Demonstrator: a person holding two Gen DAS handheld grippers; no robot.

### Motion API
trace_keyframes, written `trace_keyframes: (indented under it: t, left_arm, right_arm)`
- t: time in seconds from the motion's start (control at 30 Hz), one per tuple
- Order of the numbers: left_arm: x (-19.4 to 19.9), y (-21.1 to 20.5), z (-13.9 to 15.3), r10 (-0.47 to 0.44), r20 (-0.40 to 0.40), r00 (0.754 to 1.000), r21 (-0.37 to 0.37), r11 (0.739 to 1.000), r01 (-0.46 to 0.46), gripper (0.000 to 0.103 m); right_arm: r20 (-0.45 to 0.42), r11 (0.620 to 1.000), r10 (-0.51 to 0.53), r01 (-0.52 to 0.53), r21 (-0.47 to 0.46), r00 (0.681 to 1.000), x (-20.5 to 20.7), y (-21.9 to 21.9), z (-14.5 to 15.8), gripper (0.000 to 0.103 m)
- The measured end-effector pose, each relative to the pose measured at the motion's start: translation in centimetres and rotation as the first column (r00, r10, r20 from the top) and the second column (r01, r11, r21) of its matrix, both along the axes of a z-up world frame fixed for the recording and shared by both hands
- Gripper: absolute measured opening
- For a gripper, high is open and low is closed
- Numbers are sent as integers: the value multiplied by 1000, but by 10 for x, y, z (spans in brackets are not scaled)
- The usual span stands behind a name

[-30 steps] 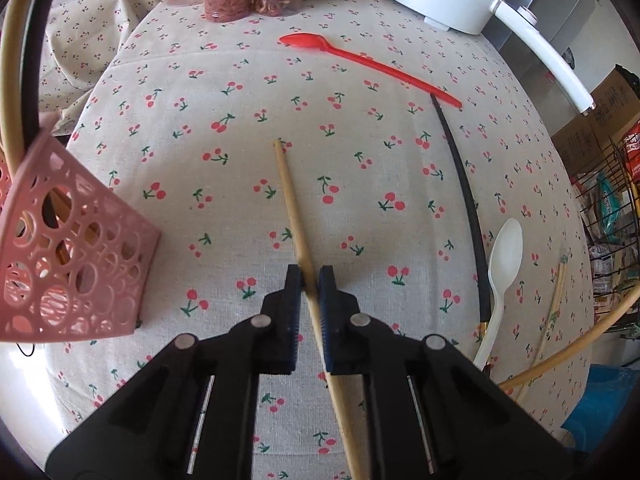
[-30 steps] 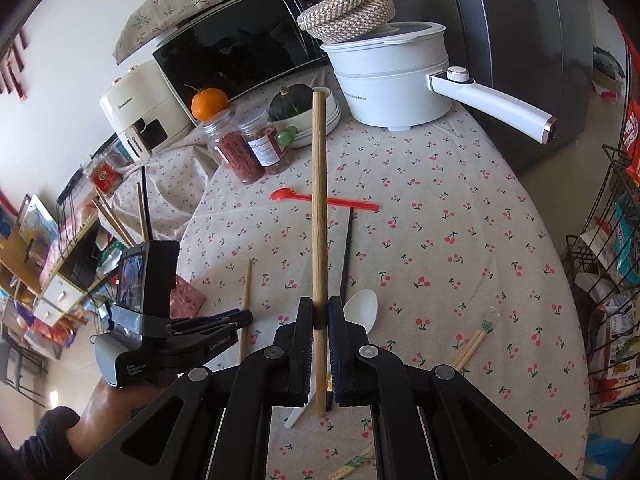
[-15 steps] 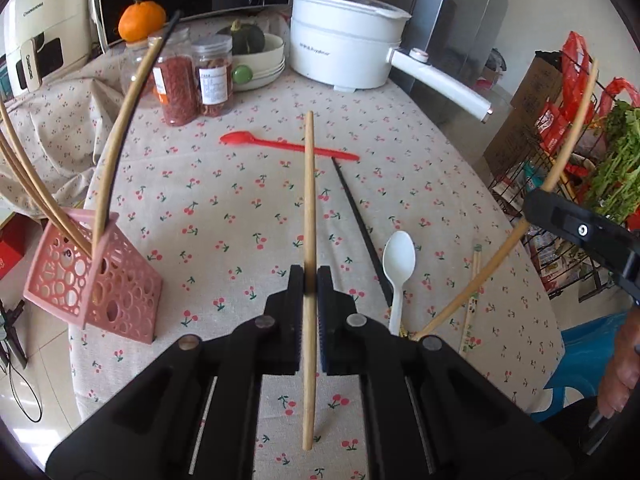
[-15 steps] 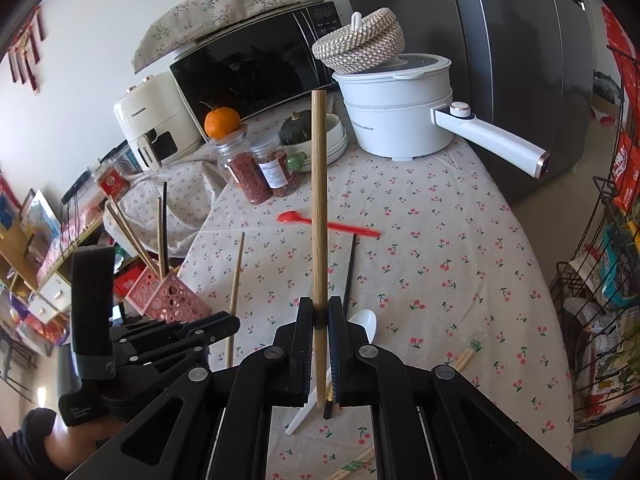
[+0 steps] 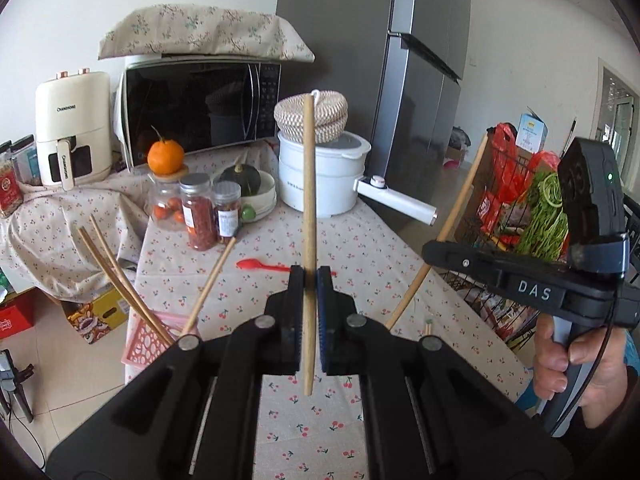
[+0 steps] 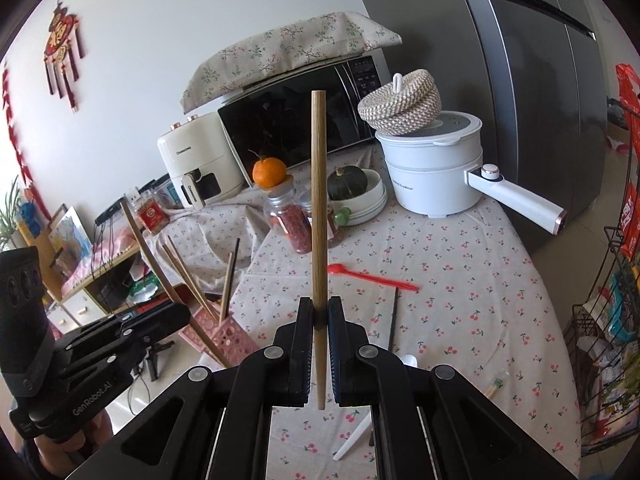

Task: Organize utensils
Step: 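Carry both held wooden chopsticks over the pink holder and lower them, then open the right tool to drop its chopstick in the holder while the left tool releases its own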

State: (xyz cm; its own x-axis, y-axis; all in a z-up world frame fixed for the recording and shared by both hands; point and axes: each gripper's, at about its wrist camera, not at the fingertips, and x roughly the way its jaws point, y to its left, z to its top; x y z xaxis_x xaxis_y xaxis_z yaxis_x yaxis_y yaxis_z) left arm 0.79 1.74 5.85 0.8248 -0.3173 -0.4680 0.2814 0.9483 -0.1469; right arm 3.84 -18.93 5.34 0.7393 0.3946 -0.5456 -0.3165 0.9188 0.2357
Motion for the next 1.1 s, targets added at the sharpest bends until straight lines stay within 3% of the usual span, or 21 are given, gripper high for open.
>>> trace_keyframes:
  t: [0.23,0.43,0.6,1.1]
  left_arm:
    - [-10,40,23,109,120,987,-11,994,-108,7]
    - [0,68,13,205,139,969,13,978,-208,7]
    - [13,79,-7,241,136,961,64,966,-251,7]
    - [54,90,-53,205,33,978,132,969,-208,7]
  right_arm:
    - [50,997,51,-53,51,997,2,31,11,7]
    - [61,995,77,-81,64,995,9,60,8,7]
    - [66,991,91,-97,89,994,16,81,5,7]
    - [84,984,128,-138,117,988,27,137,-14,7]
